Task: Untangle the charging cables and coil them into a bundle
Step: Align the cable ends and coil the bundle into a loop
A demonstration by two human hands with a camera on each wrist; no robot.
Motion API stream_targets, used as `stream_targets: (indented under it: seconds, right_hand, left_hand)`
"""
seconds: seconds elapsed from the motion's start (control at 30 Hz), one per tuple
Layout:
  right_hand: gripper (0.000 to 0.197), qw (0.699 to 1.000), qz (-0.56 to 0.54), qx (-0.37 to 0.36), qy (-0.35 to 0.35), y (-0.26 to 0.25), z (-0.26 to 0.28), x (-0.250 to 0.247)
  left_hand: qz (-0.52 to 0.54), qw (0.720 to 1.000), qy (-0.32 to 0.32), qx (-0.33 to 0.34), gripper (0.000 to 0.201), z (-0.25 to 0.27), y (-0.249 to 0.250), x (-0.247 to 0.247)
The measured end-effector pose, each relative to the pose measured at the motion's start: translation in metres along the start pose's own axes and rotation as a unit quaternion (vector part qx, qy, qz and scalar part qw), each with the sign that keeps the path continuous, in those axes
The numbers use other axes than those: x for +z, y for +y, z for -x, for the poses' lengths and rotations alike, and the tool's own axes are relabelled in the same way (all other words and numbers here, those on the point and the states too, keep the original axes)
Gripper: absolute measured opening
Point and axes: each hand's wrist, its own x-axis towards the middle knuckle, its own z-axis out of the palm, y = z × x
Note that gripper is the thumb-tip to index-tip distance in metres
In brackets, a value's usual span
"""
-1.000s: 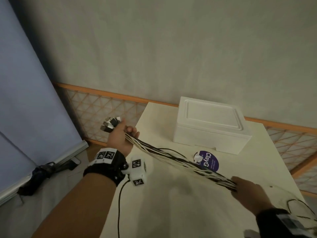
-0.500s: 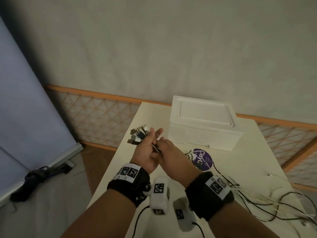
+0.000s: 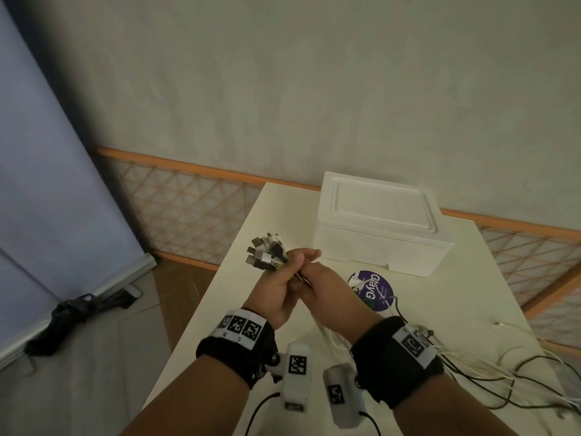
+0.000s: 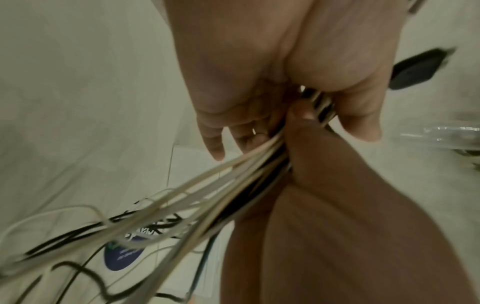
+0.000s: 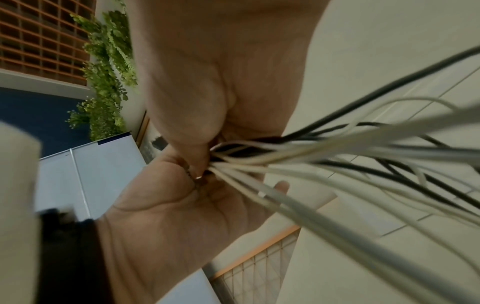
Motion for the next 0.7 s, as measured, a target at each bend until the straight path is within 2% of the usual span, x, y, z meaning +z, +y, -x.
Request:
stream_targets:
  seconds: [0.03, 0.23, 0.47, 0.7]
  right_hand:
    - [0.025, 1.000, 0.002, 0.008, -0.009, 0.000, 0.001, -0.002]
    - [0.023, 0.999, -0.036, 0.038, 0.017, 0.000, 0.002, 0.000]
    - [0.022, 0.994, -0.074, 0.050, 0.063, 0.002, -0.002, 0.004]
    - [0.024, 0.988, -0.111, 0.081, 0.073, -0.005, -0.008, 0.001]
  left_hand:
    - [0.000, 1.000, 0.005, 0.007, 0.019, 0.000, 0.002, 0.001]
    - [-0.011, 0.999, 0.029, 0.012, 0.036, 0.000, 0.002, 0.006]
    - [0.004, 1.000, 0.008, -0.010, 0.021, 0.002, 0.014, 0.011]
    - [0.028, 0.997, 0.064, -0.015, 0.034, 0.001, 0.011, 0.022]
